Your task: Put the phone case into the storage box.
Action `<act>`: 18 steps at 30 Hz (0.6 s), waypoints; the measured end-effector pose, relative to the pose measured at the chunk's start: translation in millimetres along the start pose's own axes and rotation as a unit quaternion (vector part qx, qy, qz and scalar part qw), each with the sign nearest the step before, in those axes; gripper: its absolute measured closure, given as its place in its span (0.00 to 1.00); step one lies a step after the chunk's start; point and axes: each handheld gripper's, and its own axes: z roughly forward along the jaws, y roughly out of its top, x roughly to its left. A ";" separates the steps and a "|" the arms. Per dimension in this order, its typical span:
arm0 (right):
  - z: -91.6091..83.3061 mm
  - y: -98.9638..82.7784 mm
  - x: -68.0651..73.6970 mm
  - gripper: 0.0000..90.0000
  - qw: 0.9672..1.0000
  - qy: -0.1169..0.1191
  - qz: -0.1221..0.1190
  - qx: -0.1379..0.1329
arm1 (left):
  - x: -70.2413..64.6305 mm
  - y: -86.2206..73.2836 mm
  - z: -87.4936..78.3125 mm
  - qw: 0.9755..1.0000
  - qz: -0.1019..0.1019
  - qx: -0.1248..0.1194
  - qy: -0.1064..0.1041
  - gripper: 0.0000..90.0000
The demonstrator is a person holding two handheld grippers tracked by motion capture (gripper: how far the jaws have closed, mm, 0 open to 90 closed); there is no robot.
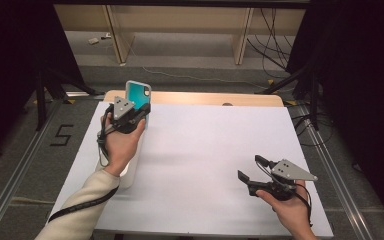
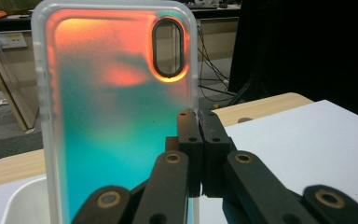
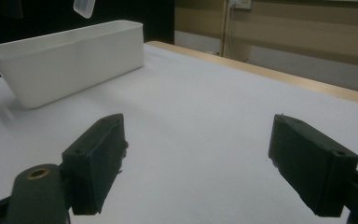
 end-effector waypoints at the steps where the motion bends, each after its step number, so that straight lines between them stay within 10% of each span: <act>1: 0.1 -0.1 0.0 0.22 1.000 -0.001 0.000 0.000 | 1.0 0.0 0.1 1.000 -0.003 -0.001 0.001 0.98; 18: -0.4 -0.2 -0.3 0.22 1.000 -0.001 0.004 0.007 | 19.4 -4.6 -1.6 0.999 -0.026 -0.012 0.031 0.98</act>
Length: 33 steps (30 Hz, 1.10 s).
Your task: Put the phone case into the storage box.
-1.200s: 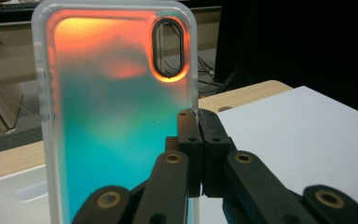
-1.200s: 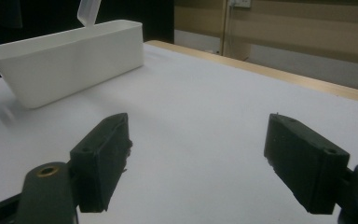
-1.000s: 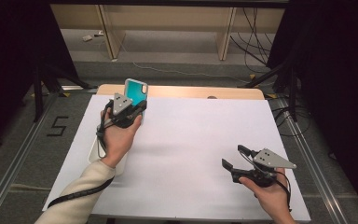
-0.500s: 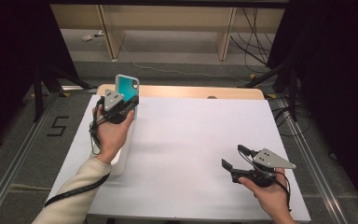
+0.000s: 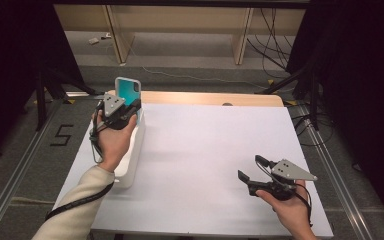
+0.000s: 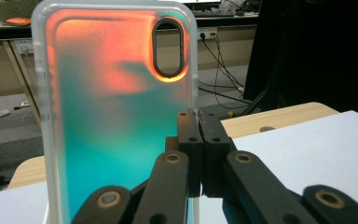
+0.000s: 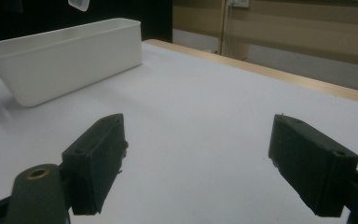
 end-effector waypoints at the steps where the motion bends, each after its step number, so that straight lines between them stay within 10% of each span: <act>1: 0.8 -0.3 0.3 0.22 1.000 -0.004 0.000 -0.005 | -8.2 -2.4 -1.7 0.998 -0.062 0.003 0.032 0.98; 33: 1.8 -0.9 -0.6 0.22 1.000 -0.003 -0.011 -0.009 | 16.0 -4.8 7.7 0.996 -0.063 -0.006 0.061 0.98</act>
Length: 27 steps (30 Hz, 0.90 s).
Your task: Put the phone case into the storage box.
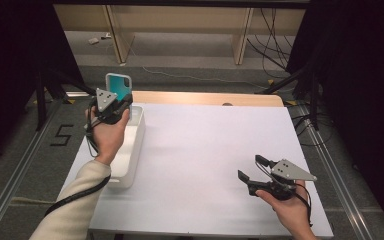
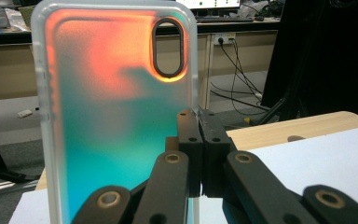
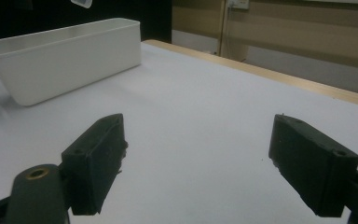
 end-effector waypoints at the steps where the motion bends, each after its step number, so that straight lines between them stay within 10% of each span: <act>1: 0.5 -0.2 0.3 0.22 1.000 0.003 0.004 -0.001 | 0.3 -0.1 1.1 1.000 0.000 0.000 0.002 0.98; 27: -2.9 1.0 -0.6 0.22 1.000 -0.002 0.001 0.015 | 7.9 -4.2 16.9 1.000 -0.013 0.013 0.023 0.98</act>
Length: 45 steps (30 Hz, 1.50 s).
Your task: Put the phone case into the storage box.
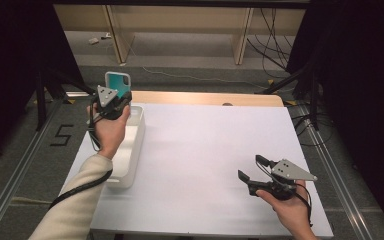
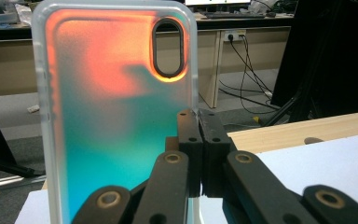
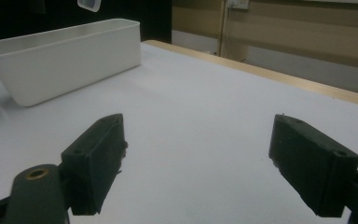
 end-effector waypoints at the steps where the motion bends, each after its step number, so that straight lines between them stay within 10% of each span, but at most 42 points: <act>1: 2.3 -0.8 0.2 0.22 1.000 -0.001 0.001 -0.016 | 0.2 -0.3 0.4 1.000 -0.001 0.000 0.000 0.98; 45: 2.6 -1.3 -0.2 0.22 1.000 0.006 0.006 -0.013 | 4.4 -16.3 37.0 0.999 -0.008 0.031 -0.002 0.98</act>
